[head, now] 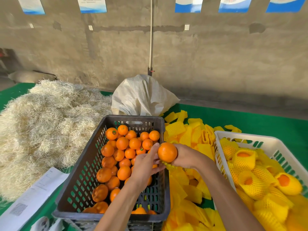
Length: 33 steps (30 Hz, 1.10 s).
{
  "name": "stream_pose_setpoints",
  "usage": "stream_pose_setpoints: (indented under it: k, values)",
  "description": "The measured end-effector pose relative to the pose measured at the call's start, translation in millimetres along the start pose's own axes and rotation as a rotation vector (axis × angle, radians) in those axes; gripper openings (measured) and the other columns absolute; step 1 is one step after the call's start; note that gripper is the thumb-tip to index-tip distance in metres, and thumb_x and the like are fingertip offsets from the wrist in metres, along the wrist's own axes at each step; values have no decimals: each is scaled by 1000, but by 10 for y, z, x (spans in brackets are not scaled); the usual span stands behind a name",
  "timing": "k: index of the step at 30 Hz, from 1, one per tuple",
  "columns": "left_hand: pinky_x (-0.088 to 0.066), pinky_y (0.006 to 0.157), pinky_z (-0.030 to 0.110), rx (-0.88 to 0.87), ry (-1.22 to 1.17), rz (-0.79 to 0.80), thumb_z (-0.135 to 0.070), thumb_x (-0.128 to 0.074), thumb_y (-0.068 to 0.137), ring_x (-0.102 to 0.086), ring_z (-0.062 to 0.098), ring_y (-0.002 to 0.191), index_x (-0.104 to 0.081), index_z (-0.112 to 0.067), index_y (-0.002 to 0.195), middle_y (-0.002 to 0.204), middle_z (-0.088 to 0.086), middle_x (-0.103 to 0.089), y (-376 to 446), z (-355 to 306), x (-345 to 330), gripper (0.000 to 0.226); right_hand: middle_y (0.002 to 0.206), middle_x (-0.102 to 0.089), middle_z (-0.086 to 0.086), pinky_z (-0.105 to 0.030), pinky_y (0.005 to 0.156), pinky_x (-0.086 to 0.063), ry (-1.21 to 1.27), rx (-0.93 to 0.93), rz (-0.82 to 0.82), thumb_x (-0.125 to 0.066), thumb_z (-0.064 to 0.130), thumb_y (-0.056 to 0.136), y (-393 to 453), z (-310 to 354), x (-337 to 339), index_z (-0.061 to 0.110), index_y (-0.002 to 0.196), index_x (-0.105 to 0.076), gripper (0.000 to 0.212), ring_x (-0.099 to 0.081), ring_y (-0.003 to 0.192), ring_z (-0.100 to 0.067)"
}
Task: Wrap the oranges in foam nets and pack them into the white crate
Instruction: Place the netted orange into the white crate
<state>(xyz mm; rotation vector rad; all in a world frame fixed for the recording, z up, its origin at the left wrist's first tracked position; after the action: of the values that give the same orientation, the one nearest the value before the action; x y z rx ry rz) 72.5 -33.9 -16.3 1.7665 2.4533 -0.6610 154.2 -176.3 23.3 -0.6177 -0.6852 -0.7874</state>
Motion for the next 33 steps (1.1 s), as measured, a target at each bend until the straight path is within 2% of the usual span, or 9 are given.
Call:
stream_pose_setpoints:
  k: [4,10,15,17,21,24,28,31,33]
  values:
    - [-65,78,46,31,-19,-121,-46,-73,94,-73,39,101,-73,9,103,107,33,-69,4,4,24,56,105,-61,3,-33,62,-58,-60,-25,-5,-82,28,77,45,4,-13,32,124,-53,56,-67,80,-16]
    - [-66,77,41,-7,144,4,-61,-76,83,-70,19,104,-74,7,108,100,2,-77,-22,-35,-77,72,104,-61,-2,-43,71,-63,-145,-65,-26,-80,20,78,108,-40,-87,26,119,-50,52,-68,84,-21]
    - [-63,63,42,-277,385,-54,-58,-82,78,-70,17,67,-74,0,80,77,14,-73,-35,-208,-78,59,105,-59,-3,-34,60,-55,-197,-68,-124,-76,26,84,66,-6,-27,26,123,-44,51,-65,82,-19]
    - [-38,50,35,-434,585,-173,-53,-82,82,-45,17,57,-50,-1,64,66,16,-50,-6,-243,-72,63,110,-57,-4,-37,64,-54,-237,-39,-195,-73,29,87,-3,75,-17,27,131,-40,54,-62,85,-19]
    - [-40,67,17,-572,763,-377,-49,-86,77,-46,8,83,-48,-23,90,98,-3,-47,-13,-302,-172,48,112,-62,1,-36,72,-58,-242,135,-291,-66,26,93,-178,195,-34,31,138,-38,53,-62,87,-14]
    - [-49,85,31,-542,661,-342,-37,-89,77,-49,17,102,-41,-20,112,110,-2,-47,33,-299,-219,61,106,-61,22,-16,64,-50,-52,264,-324,-66,25,94,-382,211,44,46,150,-33,69,-61,79,3]
    - [-58,83,42,-378,570,-231,-19,-77,89,-58,13,94,-48,-14,130,108,0,-55,146,-274,-328,51,105,-56,21,-24,78,-55,54,317,-427,-73,43,87,-641,87,162,54,152,-19,85,-59,94,-1]
    - [-63,70,54,-239,459,-145,-22,-71,95,-63,15,70,-59,-21,113,91,3,-65,156,-227,-536,21,128,-36,21,-19,84,-51,-164,262,-563,-74,61,79,-789,-119,223,48,153,-20,93,-45,114,0]
    - [-64,67,52,-184,418,-115,-28,-74,93,-73,26,79,-57,-24,108,95,10,-69,147,-202,-707,23,133,-32,16,-20,84,-52,-185,230,-647,-75,60,79,-870,-248,247,42,152,-29,88,-43,119,-3]
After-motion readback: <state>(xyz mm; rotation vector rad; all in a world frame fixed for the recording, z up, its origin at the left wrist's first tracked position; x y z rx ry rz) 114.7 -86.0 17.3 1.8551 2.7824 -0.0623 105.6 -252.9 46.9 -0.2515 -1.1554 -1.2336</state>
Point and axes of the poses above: each hand's wrist, its own y-axis towards the middle knuckle, its own x-axis out of the back of the hand, z = x × y, the point moved 4 cm from there along y, towards the middle knuckle
